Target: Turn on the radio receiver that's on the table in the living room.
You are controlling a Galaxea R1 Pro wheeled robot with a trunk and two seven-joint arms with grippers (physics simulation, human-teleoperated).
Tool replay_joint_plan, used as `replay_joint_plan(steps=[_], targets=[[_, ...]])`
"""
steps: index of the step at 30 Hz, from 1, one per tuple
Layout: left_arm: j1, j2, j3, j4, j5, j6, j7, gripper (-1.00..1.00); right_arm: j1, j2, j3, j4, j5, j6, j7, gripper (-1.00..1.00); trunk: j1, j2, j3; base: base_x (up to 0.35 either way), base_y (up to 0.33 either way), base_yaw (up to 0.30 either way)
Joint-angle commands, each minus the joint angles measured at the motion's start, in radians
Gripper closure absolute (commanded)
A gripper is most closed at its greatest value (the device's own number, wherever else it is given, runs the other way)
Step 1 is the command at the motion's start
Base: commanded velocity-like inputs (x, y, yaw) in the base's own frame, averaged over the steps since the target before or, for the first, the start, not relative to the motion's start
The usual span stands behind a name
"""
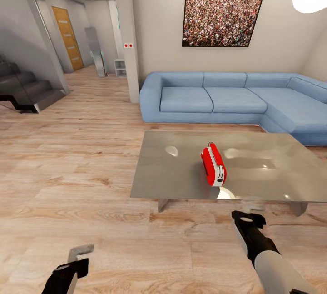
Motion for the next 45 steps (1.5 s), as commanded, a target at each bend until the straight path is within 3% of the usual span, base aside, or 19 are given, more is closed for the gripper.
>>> replay_joint_plan(steps=[1,3,5,6,10,14,17,23,27,28,32,39,43,45], targets=[[0.000,0.033,0.035,0.072,0.002,-0.039,0.001,1.00,0.000,-0.013,0.001,0.063,0.003,-0.050,0.000,-1.00,0.000,0.000,0.000,0.000,0.000,0.000],[0.001,0.090,0.088,0.218,-0.001,-0.114,0.002,1.00,0.000,-0.040,0.001,0.188,0.006,-0.147,0.000,-1.00,0.000,0.000,0.000,0.000,0.000,0.000],[0.001,0.147,0.114,0.376,-0.002,-0.206,0.002,1.00,0.000,-0.059,0.002,0.308,0.008,-0.213,0.000,-1.00,0.000,0.000,0.000,0.000,0.000,0.000],[0.002,0.180,0.123,0.501,-0.002,-0.288,0.002,1.00,0.000,-0.068,0.002,0.394,0.013,-0.239,0.001,-1.00,0.000,0.000,0.000,0.000,0.000,0.000],[0.002,0.228,0.130,0.843,-0.003,-0.549,0.002,1.00,0.016,-0.078,0.004,0.543,0.025,-0.260,0.001,-1.00,0.000,0.000,0.000,0.000,0.000,0.000],[0.007,0.238,0.130,0.990,-0.001,-0.625,0.001,1.00,0.058,-0.072,0.003,0.566,0.024,-0.258,-0.002,-1.00,0.000,0.000,0.000,0.000,0.000,0.000],[0.012,0.218,0.131,1.010,0.000,-0.631,-0.003,1.00,0.069,-0.068,0.003,0.569,0.024,-0.258,0.000,-1.00,0.000,0.000,0.000,0.000,0.000,0.000],[0.014,0.132,0.131,1.016,0.001,-0.639,-0.007,1.00,0.074,-0.062,0.002,0.570,0.023,-0.258,0.001,-1.00,0.000,0.000,0.000,0.000,0.000,0.000],[0.014,0.058,0.131,1.016,0.002,-0.642,-0.008,1.00,0.074,-0.062,0.002,0.570,0.023,-0.258,0.001,-1.00,0.000,0.000,0.000,0.000,0.000,0.000],[0.014,0.027,0.131,1.016,0.002,-0.643,-0.008,1.00,0.074,-0.061,0.002,0.570,0.023,-0.258,0.001,-1.00,0.000,0.000,0.000,0.000,0.000,0.000],[0.014,-0.025,0.131,1.016,0.004,-0.643,-0.009,1.00,0.074,-0.061,0.002,0.570,0.023,-0.258,0.001,-1.00,0.000,0.000,0.000,0.000,0.000,0.000],[0.014,-0.038,0.135,1.016,0.006,-0.641,-0.005,1.00,0.074,-0.061,0.002,0.570,0.023,-0.258,0.001,-1.00,0.000,0.000,0.000,0.000,0.000,0.000],[0.008,-0.097,0.145,0.972,0.023,-0.666,-0.008,1.00,0.074,-0.061,0.002,0.570,0.023,-0.258,0.001,-1.00,0.000,0.000,0.000,0.000,0.000,0.000],[0.008,-0.108,0.149,0.975,0.023,-0.674,-0.007,1.00,0.074,-0.061,0.002,0.570,0.023,-0.258,0.001,-1.00,0.000,0.000,0.000,0.000,0.000,0.000]])
